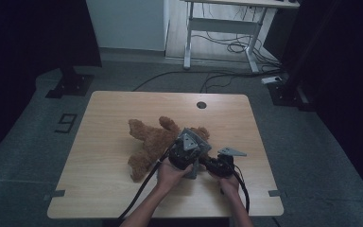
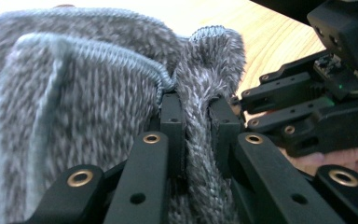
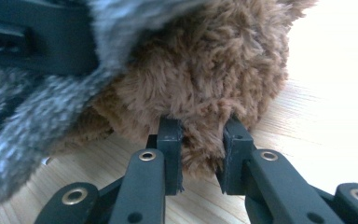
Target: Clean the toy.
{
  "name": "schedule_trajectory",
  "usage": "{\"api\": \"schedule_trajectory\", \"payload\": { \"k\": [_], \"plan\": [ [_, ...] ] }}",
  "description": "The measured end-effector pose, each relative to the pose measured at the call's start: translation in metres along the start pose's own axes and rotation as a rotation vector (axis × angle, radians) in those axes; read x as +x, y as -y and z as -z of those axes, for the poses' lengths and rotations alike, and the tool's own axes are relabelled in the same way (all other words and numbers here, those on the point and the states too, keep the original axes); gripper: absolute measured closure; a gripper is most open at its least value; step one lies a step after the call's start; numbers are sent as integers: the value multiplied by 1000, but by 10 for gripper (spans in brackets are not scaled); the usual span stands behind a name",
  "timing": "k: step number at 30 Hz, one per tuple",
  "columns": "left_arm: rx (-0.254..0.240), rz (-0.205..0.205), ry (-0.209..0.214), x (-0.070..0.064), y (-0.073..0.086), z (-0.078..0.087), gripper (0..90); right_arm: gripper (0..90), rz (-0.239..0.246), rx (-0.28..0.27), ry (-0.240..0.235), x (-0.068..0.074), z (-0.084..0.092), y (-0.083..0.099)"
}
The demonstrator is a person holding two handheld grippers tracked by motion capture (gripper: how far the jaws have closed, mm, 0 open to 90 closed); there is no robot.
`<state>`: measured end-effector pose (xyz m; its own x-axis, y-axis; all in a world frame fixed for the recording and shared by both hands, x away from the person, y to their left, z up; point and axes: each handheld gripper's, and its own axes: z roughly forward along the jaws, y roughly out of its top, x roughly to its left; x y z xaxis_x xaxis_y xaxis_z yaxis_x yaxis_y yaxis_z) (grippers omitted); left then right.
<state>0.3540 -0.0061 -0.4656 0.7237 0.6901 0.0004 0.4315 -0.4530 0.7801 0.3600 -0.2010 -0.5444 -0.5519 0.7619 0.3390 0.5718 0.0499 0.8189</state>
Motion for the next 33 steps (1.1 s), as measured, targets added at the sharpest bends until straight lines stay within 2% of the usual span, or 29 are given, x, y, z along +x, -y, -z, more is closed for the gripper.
{"api": "schedule_trajectory", "payload": {
  "k": [3,4,5,7,10,11,12,13,14,15,18,19,21,24,25,26,28,30,31,32,33],
  "plan": [
    [-2,6,-5,5,4,10,791,743,3,-3,-4,1,0,0],
    [-4,7,-23,7,8,18,791,743,0,-7,-5,0,1,0],
    [-4,7,-23,7,8,18,791,743,0,-7,-5,0,1,0],
    [1,-1,-54,12,13,25,790,742,-5,-5,-8,-1,1,0],
    [20,35,-113,34,29,39,788,743,-3,-5,-7,-1,0,0],
    [20,35,-113,34,29,39,789,743,-3,-5,-7,-1,0,0],
    [24,50,-125,42,34,42,789,743,-3,-3,-7,-1,1,0],
    [22,72,-124,50,40,46,788,743,-2,-2,-7,-1,1,0],
    [9,109,-104,59,47,52,788,743,-2,-3,-9,-2,1,0],
    [4,125,-101,64,51,56,788,743,-2,-7,-13,-1,0,0],
    [-4,150,-133,76,60,72,788,743,2,-8,-18,0,0,-1],
    [-9,163,-130,78,61,76,788,743,1,-8,-18,0,0,-1],
    [-16,168,-120,77,59,78,788,743,1,-7,-17,0,0,-1],
    [-34,110,-87,61,46,73,787,743,0,-2,-16,-1,0,-1],
    [-39,81,-50,47,35,64,787,743,1,-2,-15,-1,0,-1],
    [-39,81,-50,47,35,64,787,743,0,-1,-15,-1,0,-1],
    [-47,46,-6,28,19,50,787,743,0,0,-15,-1,0,-1],
    [-57,36,35,15,6,37,787,743,-3,2,-16,-1,1,0],
    [-54,26,37,8,-1,29,787,743,-3,2,-16,-1,1,0],
    [-29,8,40,0,-10,12,787,743,-5,3,-17,-1,1,0],
    [-29,8,40,0,-10,12,787,743,-5,3,-17,-1,1,0]
  ]
}}
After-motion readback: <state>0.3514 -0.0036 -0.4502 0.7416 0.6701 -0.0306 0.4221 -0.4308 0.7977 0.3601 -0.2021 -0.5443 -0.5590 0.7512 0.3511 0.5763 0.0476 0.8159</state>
